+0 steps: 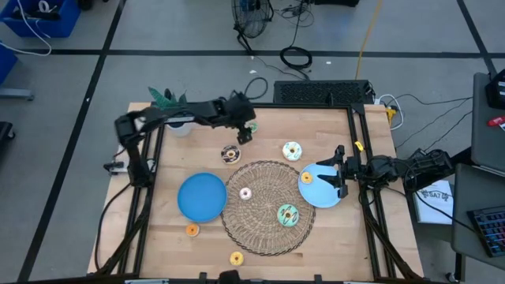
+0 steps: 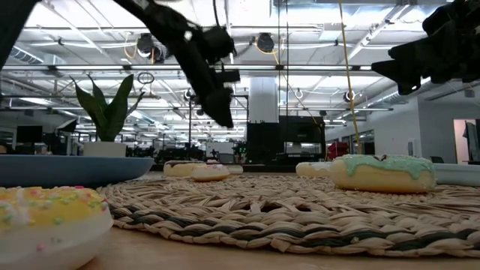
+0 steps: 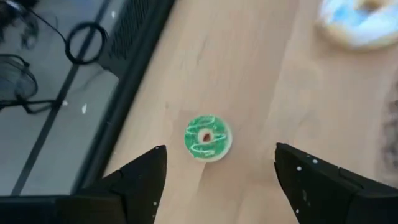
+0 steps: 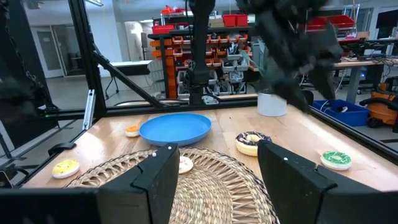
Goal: Pick & Place donuts
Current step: Put the small green donut on the light blue plate
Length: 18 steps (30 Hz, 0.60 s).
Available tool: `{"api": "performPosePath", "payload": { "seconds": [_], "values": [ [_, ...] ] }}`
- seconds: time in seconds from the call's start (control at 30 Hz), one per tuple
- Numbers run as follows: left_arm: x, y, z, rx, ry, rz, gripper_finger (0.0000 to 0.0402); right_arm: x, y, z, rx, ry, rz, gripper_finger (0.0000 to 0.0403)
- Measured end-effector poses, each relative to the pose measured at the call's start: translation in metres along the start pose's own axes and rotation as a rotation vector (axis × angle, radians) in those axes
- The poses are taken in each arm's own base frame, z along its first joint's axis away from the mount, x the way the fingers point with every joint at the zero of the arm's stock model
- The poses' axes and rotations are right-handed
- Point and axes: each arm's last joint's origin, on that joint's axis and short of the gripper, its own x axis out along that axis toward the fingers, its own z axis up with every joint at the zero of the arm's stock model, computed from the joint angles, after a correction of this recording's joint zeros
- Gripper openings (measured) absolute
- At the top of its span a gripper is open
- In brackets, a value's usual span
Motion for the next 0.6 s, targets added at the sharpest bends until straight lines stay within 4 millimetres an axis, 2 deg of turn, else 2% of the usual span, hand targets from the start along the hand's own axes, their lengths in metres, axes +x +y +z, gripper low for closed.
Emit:
{"api": "performPosePath", "payload": {
  "seconds": [0.1, 0.27, 0.47, 0.6],
  "values": [
    [0.027, 0.003, -0.008, 0.017, 0.058, -0.002, 0.03, 0.0, 0.0, 0.0, 0.0, 0.0, 0.0, 0.0206],
    [0.056, 0.008, -0.016, 0.056, 0.085, 0.062, 0.029, 0.0, 0.0, 0.0, 0.0, 0.0, 0.0, 0.0206],
    [0.076, 0.011, -0.023, 0.048, 0.086, 0.055, 0.0288, 0.0, 0.0, 0.0, 0.0, 0.0, 0.0, 0.0205],
    [0.082, 0.012, -0.027, 0.041, 0.097, 0.034, 0.0291, 0.0, 0.0, 0.0, 0.0, 0.0, 0.0, 0.0205]
  ]
}}
